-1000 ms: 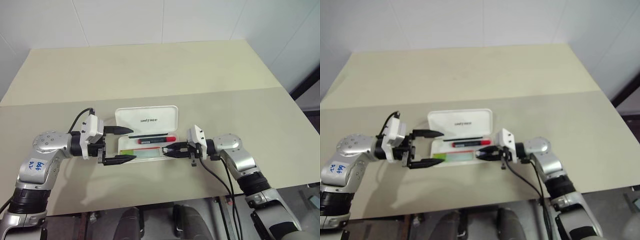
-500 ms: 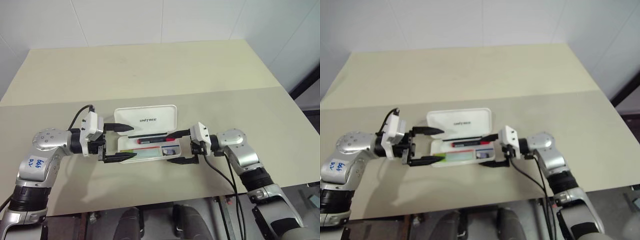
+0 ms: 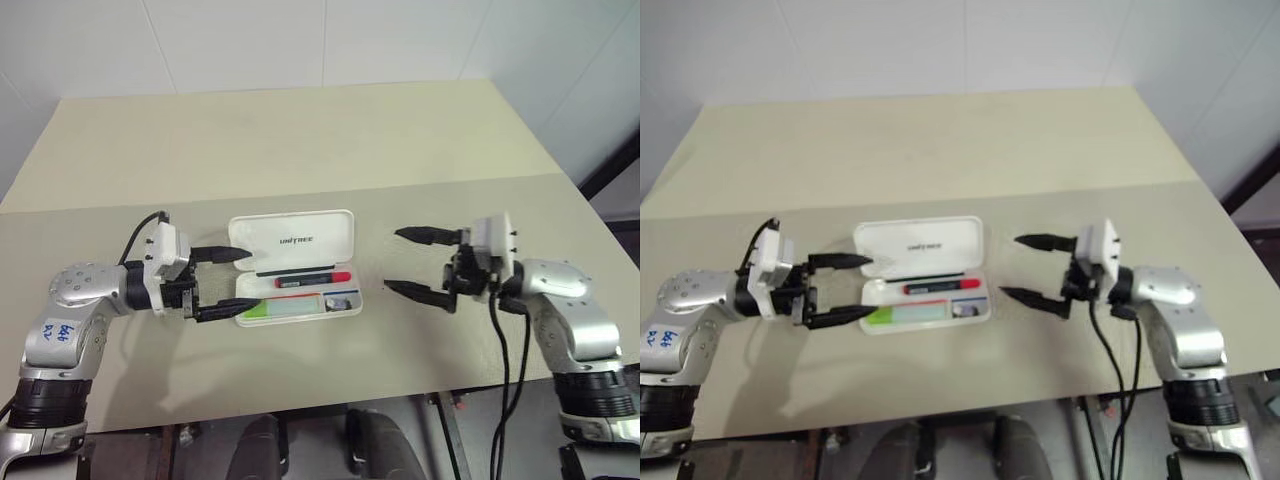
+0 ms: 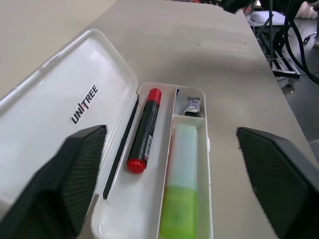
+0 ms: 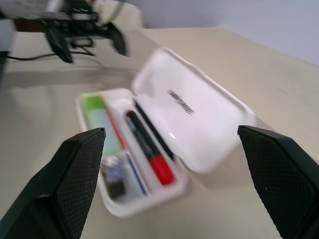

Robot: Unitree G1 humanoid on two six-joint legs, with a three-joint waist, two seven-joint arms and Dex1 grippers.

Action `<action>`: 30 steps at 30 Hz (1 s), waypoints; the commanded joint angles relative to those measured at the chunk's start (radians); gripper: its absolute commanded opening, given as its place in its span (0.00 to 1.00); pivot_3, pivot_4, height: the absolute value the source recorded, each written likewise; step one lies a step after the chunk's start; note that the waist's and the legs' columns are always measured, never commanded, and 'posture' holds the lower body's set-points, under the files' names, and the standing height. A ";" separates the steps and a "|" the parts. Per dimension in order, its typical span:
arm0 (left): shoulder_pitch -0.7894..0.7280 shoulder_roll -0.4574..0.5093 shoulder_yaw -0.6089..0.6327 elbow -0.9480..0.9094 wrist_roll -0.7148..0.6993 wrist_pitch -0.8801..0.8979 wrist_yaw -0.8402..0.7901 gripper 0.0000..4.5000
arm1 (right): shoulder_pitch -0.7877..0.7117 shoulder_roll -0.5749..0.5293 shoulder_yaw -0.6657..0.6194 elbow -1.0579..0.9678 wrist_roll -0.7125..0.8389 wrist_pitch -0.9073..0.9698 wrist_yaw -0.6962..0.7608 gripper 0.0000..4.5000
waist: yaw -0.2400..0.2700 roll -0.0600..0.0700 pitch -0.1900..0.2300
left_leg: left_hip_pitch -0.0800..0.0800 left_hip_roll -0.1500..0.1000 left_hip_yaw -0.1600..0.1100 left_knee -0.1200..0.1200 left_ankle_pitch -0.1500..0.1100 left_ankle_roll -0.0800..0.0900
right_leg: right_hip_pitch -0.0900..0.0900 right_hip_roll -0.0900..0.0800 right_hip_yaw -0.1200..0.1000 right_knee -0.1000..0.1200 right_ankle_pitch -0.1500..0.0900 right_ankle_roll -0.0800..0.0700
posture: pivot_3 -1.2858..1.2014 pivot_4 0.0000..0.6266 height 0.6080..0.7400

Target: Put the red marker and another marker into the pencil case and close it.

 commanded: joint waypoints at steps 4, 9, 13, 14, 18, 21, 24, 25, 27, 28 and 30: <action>-0.007 0.003 0.034 0.046 -0.019 -0.058 -0.029 0.42 | 0.018 -0.043 -0.089 -0.032 0.047 -0.028 0.004 1.00 | -0.001 0.000 0.000 | 0.000 0.000 0.000 0.000 0.000 0.000 | 0.000 0.000 0.000 0.000 0.000 0.000 | 0.52 0.24 1.00; -0.017 -0.006 0.032 0.063 -0.026 -0.064 -0.033 0.03 | 0.023 -0.042 -0.085 -0.050 0.065 -0.019 0.003 1.00 | 0.000 0.000 0.000 | 0.000 0.000 0.000 0.000 0.000 0.001 | 0.000 0.001 0.000 0.000 0.000 0.000 | 0.52 0.24 1.00; -0.010 -0.010 0.045 0.066 -0.026 -0.069 -0.018 0.00 | 0.023 -0.045 -0.076 -0.055 0.064 -0.017 0.005 1.00 | 0.000 0.000 0.000 | 0.000 0.000 0.000 0.000 0.000 0.001 | 0.000 0.000 0.000 -0.001 0.000 0.000 | 0.52 0.24 1.00; -0.010 -0.013 0.051 0.069 -0.023 -0.077 -0.008 0.00 | 0.022 -0.045 -0.074 -0.055 0.064 -0.017 0.005 1.00 | 0.000 0.000 0.000 | 0.000 0.000 0.000 0.000 0.000 0.001 | 0.000 0.001 0.000 0.000 0.000 0.000 | 0.52 0.24 1.00; -0.069 -0.098 0.131 0.096 -0.052 -0.100 0.146 0.00 | 0.028 -0.058 -0.057 -0.060 0.068 0.007 0.023 1.00 | 0.001 0.000 0.000 | 0.000 0.000 0.000 0.000 0.001 0.001 | 0.000 0.000 0.000 0.000 0.000 0.000 | 0.52 0.24 1.00; -0.165 -0.158 0.194 0.149 -0.051 -0.126 0.293 0.00 | 0.033 -0.056 -0.055 -0.061 0.063 0.001 0.019 1.00 | 0.006 -0.001 0.000 | 0.000 0.000 -0.001 0.001 0.003 0.005 | 0.001 0.001 -0.001 0.001 0.001 0.001 | 0.52 0.24 1.00; -0.211 -0.178 0.192 0.190 -0.032 -0.128 0.340 0.00 | 0.036 -0.053 -0.055 -0.063 0.061 -0.009 0.007 1.00 | 0.006 -0.001 0.000 | 0.000 -0.001 0.000 0.002 0.003 0.005 | 0.002 0.001 -0.001 0.001 0.001 0.002 | 0.52 0.24 1.00; -0.218 -0.178 0.176 0.207 -0.013 -0.130 0.343 0.00 | 0.037 -0.051 -0.055 -0.065 0.060 -0.012 0.003 1.00 | 0.005 -0.001 0.000 | 0.000 -0.001 0.000 0.002 0.003 0.006 | 0.002 0.003 -0.001 0.001 0.001 0.003 | 0.52 0.24 1.00; -0.224 -0.175 0.157 0.226 0.006 -0.136 0.342 0.00 | 0.038 -0.050 -0.054 -0.067 0.060 -0.014 -0.002 1.00 | 0.002 -0.001 0.000 | 0.000 -0.002 0.001 0.002 0.003 0.006 | 0.002 0.004 0.000 0.001 0.002 0.004 | 0.52 0.24 1.00; -0.232 -0.179 0.148 0.242 0.017 -0.141 0.352 0.00 | 0.039 -0.050 -0.054 -0.070 0.060 -0.015 -0.005 1.00 | 0.002 -0.001 0.000 | 0.000 -0.002 0.001 0.002 0.003 0.006 | 0.002 0.005 0.000 0.001 0.002 0.004 | 0.52 0.24 1.00; -0.240 -0.173 0.108 0.280 0.068 -0.143 0.367 0.00 | 0.043 -0.049 -0.056 -0.079 0.061 -0.016 -0.013 1.00 | 0.003 -0.001 0.000 | 0.000 -0.002 0.001 0.003 0.003 0.007 | 0.001 0.005 0.000 0.001 0.002 0.004 | 0.52 0.24 1.00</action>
